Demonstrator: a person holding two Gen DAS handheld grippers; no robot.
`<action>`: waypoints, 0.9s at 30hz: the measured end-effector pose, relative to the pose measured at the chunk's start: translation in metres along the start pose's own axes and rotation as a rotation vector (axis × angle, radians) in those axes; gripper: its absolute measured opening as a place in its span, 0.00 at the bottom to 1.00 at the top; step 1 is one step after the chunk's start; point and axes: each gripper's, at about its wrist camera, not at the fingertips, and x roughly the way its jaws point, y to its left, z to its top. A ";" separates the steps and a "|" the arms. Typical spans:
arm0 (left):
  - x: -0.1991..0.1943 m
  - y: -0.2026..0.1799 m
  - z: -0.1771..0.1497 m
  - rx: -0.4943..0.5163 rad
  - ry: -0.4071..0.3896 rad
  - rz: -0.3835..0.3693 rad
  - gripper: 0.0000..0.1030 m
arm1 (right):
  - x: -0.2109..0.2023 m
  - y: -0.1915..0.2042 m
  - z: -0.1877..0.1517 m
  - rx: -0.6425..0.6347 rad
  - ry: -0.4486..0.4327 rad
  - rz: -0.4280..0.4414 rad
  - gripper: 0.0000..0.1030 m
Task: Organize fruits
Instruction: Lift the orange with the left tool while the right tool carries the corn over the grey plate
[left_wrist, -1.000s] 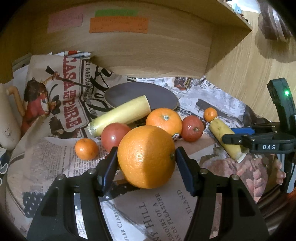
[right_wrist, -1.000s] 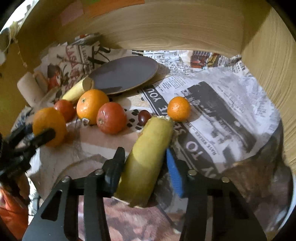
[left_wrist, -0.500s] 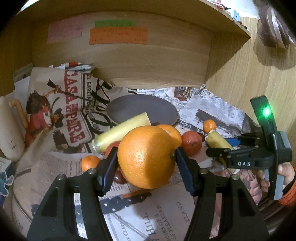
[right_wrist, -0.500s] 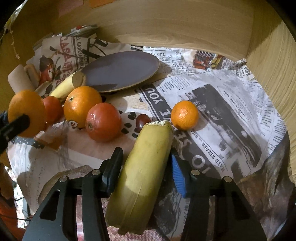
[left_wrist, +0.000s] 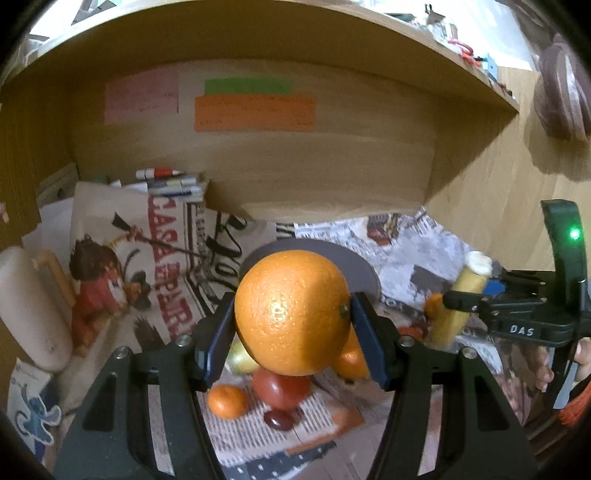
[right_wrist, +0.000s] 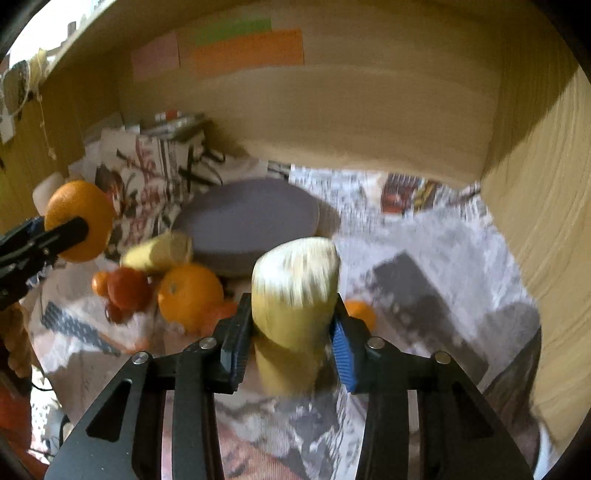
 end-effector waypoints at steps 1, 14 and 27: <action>0.001 0.001 0.004 0.000 -0.004 0.002 0.60 | -0.002 -0.001 0.006 -0.002 -0.015 0.001 0.34; 0.018 0.012 0.044 0.017 -0.029 0.022 0.60 | -0.005 0.009 0.056 -0.033 -0.122 0.040 0.34; 0.061 0.021 0.059 0.036 0.044 0.032 0.60 | 0.037 0.022 0.073 -0.095 -0.045 0.087 0.34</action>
